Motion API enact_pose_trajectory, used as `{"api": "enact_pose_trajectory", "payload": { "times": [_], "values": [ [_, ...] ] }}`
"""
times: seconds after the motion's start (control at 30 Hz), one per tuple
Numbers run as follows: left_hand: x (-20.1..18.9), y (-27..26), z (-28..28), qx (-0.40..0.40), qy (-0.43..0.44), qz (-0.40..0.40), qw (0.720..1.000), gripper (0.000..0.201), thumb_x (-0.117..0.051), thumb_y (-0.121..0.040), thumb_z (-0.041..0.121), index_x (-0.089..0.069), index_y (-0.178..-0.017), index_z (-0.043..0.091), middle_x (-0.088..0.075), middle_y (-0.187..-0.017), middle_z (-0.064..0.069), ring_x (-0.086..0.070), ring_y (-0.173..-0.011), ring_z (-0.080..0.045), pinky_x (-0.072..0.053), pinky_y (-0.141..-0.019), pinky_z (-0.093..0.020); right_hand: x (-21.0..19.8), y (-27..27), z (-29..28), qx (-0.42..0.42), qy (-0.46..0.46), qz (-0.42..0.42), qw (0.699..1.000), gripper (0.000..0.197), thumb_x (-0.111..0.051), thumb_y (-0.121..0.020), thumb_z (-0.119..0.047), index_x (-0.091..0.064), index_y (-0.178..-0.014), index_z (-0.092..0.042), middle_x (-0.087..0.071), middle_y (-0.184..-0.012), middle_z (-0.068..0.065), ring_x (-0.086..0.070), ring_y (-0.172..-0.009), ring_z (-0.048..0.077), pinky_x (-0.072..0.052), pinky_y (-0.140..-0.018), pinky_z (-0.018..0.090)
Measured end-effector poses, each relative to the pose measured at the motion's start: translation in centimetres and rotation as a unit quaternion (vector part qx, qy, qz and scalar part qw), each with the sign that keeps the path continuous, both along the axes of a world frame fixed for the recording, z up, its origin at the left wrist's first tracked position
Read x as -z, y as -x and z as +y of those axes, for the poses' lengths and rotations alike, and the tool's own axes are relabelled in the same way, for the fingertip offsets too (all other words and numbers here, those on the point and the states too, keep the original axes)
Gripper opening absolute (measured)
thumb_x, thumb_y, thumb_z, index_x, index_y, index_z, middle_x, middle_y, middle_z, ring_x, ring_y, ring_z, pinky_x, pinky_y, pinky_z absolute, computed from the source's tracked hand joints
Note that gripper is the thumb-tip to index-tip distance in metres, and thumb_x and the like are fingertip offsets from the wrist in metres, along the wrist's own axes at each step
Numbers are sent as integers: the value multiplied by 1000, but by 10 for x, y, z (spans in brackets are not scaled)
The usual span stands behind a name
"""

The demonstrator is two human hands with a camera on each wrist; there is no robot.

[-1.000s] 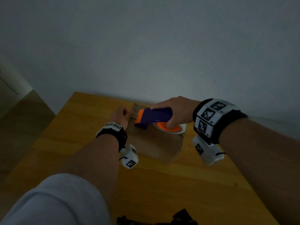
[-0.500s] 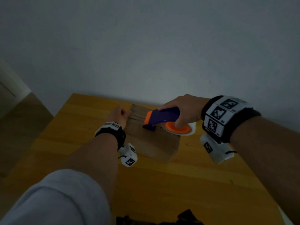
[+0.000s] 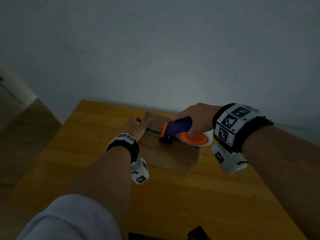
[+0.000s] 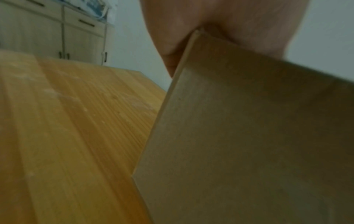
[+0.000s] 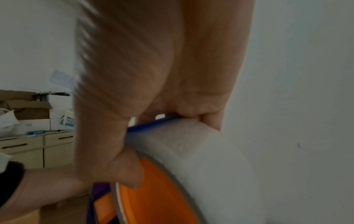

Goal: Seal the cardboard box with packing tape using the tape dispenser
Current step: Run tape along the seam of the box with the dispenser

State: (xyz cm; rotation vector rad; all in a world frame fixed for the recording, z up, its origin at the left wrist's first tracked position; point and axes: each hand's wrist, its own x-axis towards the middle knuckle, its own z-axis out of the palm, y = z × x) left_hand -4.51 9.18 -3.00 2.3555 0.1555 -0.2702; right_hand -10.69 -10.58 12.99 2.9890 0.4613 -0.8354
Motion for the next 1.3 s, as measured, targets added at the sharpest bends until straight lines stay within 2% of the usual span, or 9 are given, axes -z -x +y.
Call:
{"api": "enact_pose_trajectory", "payload": {
  "times": [0.1, 0.27, 0.4, 0.47, 0.57, 0.67, 0.8, 1.03, 1.3],
  "values": [
    [2, 1, 0, 23, -6, 12, 1000, 59, -52, -87, 57, -48, -127, 14, -58, -119, -9, -59, -101, -30, -51, -85, -42, 2, -2, -3, 8, 8, 8, 1000, 66, -65, -82, -27, -38, -141, -34, -50, -132, 0, -47, -97, 16, -40, -79, 28],
    [-2, -2, -2, 7, 0, 4, 1000, 43, -41, -97, 43, -49, -125, 11, -58, -121, -12, -58, -103, -33, -45, -77, -36, 6, -6, -6, 18, -10, -5, 1000, 66, -64, -82, -23, -39, -142, -34, -50, -134, 0, -45, -92, 14, -38, -71, 25],
    [-2, -11, -1, -10, 16, -15, 1000, 44, -40, -99, 37, -43, -136, 14, -55, -130, -15, -56, -113, -35, -47, -88, -41, 11, -9, -12, 33, -42, -35, 998, 67, -62, -83, -19, -37, -144, -32, -50, -134, 1, -42, -90, 13, -33, -66, 18],
    [-2, -13, 0, 12, 15, -37, 999, 50, -44, -97, 36, -33, -144, 23, -46, -140, -14, -51, -120, -34, -48, -95, -44, 12, -10, -14, 30, -38, -32, 998, 66, -61, -85, -16, -36, -144, -31, -50, -134, 1, -41, -88, 12, -29, -58, 16],
    [-17, -19, 1, 140, -9, -31, 990, 87, -70, -79, 39, -18, -149, 36, -15, -158, -2, -21, -144, -29, -31, -113, -50, 13, -12, -16, 32, -29, -28, 999, 67, -61, -85, -15, -36, -144, -31, -50, -135, 0, -45, -93, 14, -36, -68, 21],
    [-40, -29, -7, 309, -143, 53, 939, 120, -83, -60, 50, -5, -150, 38, 14, -160, 1, 1, -149, -29, -20, -116, -55, 17, -16, -14, 19, -13, -34, 999, 67, -64, -84, -16, -36, -143, -33, -51, -139, -1, -53, -114, 20, -44, -91, 32],
    [-42, -32, -16, 403, -310, 82, 857, 135, -80, -49, 64, 6, -149, 38, 17, -160, 3, 9, -147, -34, -18, -113, -63, 20, -19, -13, 9, -2, -45, 999, 68, -63, -85, -13, -35, -145, -30, -50, -141, 0, -50, -123, 21, -42, -98, 34],
    [-43, -30, -10, 386, -243, 44, 889, 126, -82, -56, 56, -3, -151, 32, 4, -160, 3, -6, -148, -27, -24, -116, -50, 18, -18, -13, 18, -9, -50, 999, 66, -59, -85, -6, -38, -144, -28, -55, -133, 2, -53, -105, 18, -38, -80, 28],
    [-47, -26, -7, 379, -210, 58, 899, 123, -82, -58, 54, -3, -151, 35, 10, -160, 5, -2, -149, -26, -21, -117, -49, 18, -21, -9, 22, 0, -46, 999, 66, -59, -85, -6, -38, -143, -30, -57, -132, 3, -54, -107, 21, -35, -80, 26]
  ]
}}
